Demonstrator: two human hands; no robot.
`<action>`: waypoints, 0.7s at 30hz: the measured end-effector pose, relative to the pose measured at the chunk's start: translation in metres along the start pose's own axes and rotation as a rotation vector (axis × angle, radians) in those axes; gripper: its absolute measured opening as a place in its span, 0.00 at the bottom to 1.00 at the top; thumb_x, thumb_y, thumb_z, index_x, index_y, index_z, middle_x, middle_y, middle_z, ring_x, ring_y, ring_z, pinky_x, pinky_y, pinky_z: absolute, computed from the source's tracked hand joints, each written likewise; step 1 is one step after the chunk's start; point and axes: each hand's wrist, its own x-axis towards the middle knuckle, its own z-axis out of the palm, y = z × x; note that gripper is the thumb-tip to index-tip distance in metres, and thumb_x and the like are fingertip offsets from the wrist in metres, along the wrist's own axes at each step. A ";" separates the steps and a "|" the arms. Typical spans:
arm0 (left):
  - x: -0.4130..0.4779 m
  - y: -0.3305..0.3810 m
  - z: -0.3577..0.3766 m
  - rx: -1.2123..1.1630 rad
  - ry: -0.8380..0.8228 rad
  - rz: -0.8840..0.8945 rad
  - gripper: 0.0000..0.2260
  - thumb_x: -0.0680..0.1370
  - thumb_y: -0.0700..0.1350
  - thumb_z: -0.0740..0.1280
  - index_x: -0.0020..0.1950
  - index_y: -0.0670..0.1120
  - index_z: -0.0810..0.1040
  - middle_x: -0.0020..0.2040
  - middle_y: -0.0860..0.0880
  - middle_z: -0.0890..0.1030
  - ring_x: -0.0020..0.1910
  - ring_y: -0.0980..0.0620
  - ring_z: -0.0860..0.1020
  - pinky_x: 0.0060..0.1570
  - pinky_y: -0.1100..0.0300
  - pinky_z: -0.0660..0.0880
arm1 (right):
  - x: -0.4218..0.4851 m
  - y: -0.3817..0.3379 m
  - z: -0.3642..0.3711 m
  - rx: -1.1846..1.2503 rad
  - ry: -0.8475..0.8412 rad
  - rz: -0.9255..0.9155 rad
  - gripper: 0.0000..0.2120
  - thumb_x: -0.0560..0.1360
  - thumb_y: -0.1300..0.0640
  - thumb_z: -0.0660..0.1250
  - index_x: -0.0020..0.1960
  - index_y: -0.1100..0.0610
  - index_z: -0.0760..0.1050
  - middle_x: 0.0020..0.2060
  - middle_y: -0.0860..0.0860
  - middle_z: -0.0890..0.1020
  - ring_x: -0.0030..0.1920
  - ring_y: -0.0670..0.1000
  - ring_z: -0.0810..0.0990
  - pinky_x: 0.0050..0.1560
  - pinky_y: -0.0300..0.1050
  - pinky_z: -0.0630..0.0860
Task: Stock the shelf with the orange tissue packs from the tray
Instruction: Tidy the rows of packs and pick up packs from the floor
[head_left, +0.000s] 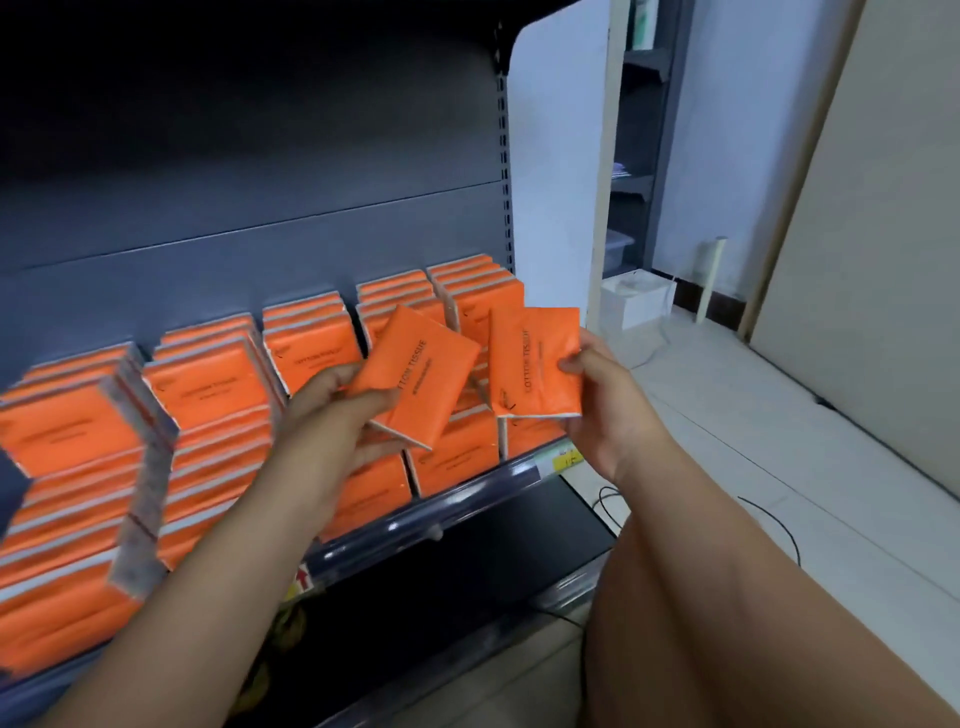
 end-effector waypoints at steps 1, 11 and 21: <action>0.002 -0.002 -0.014 0.000 0.015 0.013 0.13 0.78 0.34 0.71 0.61 0.45 0.80 0.58 0.42 0.85 0.53 0.41 0.85 0.40 0.51 0.84 | 0.006 0.004 0.006 -0.028 0.000 0.005 0.24 0.73 0.65 0.60 0.68 0.55 0.75 0.56 0.57 0.85 0.58 0.61 0.83 0.53 0.57 0.81; 0.031 -0.003 -0.095 0.199 0.036 0.212 0.17 0.78 0.32 0.71 0.61 0.48 0.80 0.57 0.48 0.84 0.48 0.51 0.85 0.37 0.62 0.81 | 0.042 0.041 0.068 -0.152 -0.164 -0.031 0.23 0.69 0.71 0.67 0.61 0.53 0.79 0.47 0.58 0.80 0.48 0.59 0.79 0.50 0.58 0.81; 0.058 0.015 -0.144 0.258 0.090 0.371 0.18 0.74 0.34 0.74 0.59 0.52 0.83 0.54 0.51 0.86 0.52 0.49 0.83 0.54 0.48 0.80 | 0.051 0.058 0.109 -0.312 -0.186 -0.214 0.21 0.68 0.67 0.76 0.58 0.52 0.78 0.47 0.52 0.83 0.41 0.49 0.82 0.39 0.46 0.77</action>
